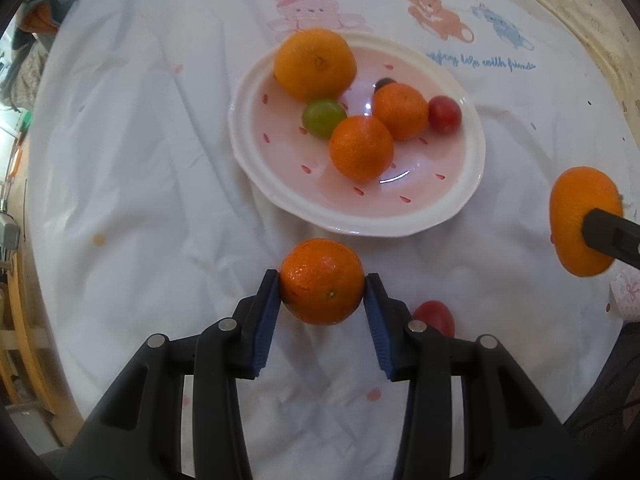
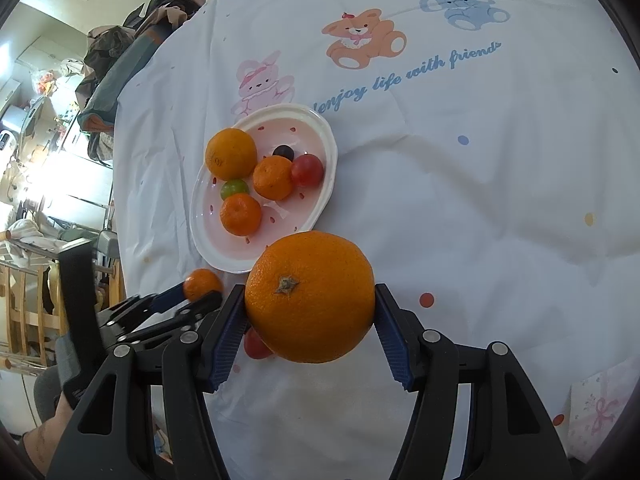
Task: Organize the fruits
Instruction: 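Lower the large orange and mandarin into the pink bowl and open both grippers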
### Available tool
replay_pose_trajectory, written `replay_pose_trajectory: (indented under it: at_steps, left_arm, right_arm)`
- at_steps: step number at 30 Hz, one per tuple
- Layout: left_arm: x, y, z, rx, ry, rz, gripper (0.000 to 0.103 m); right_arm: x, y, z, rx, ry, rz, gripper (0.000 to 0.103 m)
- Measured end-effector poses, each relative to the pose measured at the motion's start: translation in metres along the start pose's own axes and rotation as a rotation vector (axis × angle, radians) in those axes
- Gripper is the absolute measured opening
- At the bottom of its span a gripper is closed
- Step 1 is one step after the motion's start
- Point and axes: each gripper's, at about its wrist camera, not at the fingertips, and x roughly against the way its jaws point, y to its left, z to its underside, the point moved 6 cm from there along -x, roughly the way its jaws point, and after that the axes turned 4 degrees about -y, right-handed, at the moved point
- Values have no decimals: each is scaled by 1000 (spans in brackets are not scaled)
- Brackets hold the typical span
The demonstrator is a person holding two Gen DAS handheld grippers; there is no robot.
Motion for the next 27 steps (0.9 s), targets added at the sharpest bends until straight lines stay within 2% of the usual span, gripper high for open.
replay_pose_trajectory:
  at_steps: [7,13,19,27]
  left_arm:
    - [27,15,11,19,-55,-18,38]
    - [48,20,7,20,-130,-40,38]
    - [82,33,-13,67,-232,-44,38]
    - [94,38,-44,53,-272,-42,38]
  right_arm:
    - [5,-2,2,-7,-11,6,64]
    - [15,0,4,-2,-36,-3,64]
    - [37,10,-2,43,-119,-20,64]
    - [57,27,-36,92,-253,-77,64]
